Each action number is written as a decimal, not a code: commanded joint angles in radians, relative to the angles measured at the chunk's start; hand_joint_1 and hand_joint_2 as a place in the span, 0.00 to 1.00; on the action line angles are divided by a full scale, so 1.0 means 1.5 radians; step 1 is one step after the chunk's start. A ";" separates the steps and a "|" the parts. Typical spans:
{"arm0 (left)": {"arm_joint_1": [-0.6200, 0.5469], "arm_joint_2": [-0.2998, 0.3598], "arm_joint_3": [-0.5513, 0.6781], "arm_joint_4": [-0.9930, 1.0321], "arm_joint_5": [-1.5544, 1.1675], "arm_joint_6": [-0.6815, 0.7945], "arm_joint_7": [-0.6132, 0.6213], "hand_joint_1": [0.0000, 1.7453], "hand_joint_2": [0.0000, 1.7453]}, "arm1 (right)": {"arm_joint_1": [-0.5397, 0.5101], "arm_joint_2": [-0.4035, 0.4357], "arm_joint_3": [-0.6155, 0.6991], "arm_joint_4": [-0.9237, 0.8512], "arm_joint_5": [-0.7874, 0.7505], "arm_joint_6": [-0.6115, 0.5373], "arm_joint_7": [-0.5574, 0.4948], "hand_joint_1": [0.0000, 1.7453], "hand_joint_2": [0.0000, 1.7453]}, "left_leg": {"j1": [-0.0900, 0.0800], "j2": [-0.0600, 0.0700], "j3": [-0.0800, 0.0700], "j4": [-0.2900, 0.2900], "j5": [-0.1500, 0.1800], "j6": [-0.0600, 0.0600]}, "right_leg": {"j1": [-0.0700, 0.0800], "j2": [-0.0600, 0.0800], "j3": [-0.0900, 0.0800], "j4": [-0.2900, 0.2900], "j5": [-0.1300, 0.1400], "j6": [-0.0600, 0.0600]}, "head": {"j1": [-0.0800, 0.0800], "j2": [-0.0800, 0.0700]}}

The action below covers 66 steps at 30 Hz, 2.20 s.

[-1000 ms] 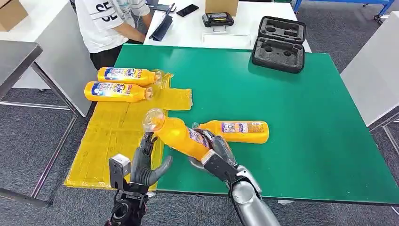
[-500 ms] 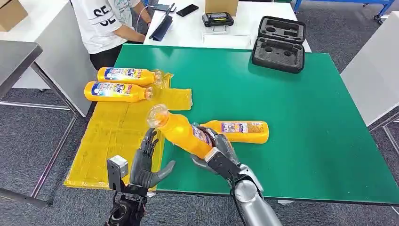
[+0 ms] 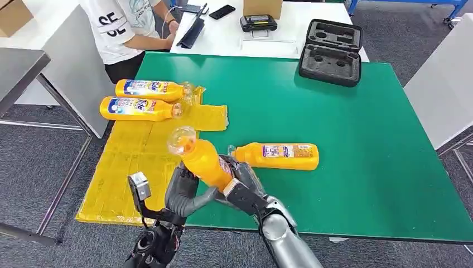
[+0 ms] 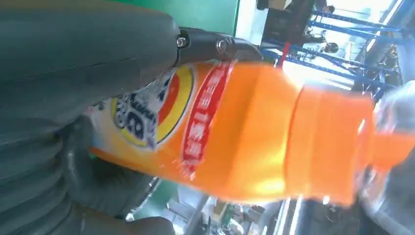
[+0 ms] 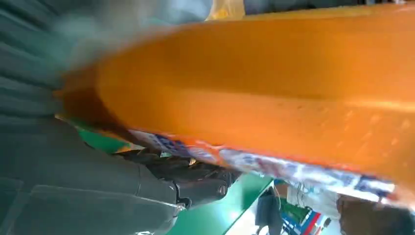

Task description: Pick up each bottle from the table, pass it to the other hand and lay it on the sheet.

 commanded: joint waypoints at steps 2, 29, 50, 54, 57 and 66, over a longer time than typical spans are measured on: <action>-0.046 0.016 -0.053 0.057 0.014 -0.023 0.009 0.00 1.00 | -0.034 -0.004 0.031 0.076 -0.001 0.008 -0.002 1.00 1.00 | 0.000 0.000 0.004 0.000 -0.001 -0.001 | 0.001 0.000 0.004 -0.001 -0.001 -0.001 | 0.000 0.000; -0.104 0.014 -0.120 0.115 -0.254 0.256 0.050 0.00 1.00 | 0.001 -0.023 0.027 0.036 -0.005 -0.002 0.015 1.00 1.00 | 0.000 -0.001 0.002 -0.001 0.000 -0.001 | 0.000 -0.001 0.002 -0.001 0.000 -0.001 | 0.000 0.000; -0.083 0.020 -0.110 0.119 0.026 -0.094 0.048 1.00 1.00 | -0.018 -0.021 0.053 0.059 0.012 0.002 0.029 1.00 1.00 | 0.000 0.001 0.003 0.000 -0.001 -0.001 | 0.000 0.001 0.002 0.000 -0.001 -0.001 | 0.000 0.000; -0.084 0.019 -0.111 0.118 0.032 -0.101 0.050 1.00 1.00 | -0.019 -0.021 0.053 0.059 0.013 0.002 0.029 1.00 1.00 | 0.000 0.001 0.003 0.000 -0.001 -0.001 | 0.000 0.001 0.003 0.000 -0.001 -0.001 | 0.000 0.000; -0.088 0.018 -0.113 0.117 0.029 -0.097 0.051 1.00 1.00 | -0.017 -0.021 0.051 0.056 0.014 0.000 0.030 1.00 1.00 | 0.000 0.000 0.002 0.000 -0.001 0.000 | 0.000 0.000 0.002 0.000 -0.001 -0.001 | 0.000 0.000; -0.089 0.017 -0.113 0.118 0.029 -0.095 0.051 1.00 1.00 | -0.016 -0.021 0.050 0.055 0.015 0.000 0.031 1.00 1.00 | 0.000 0.000 0.003 0.000 -0.002 -0.001 | 0.000 0.000 0.003 0.000 -0.001 -0.001 | 0.000 0.000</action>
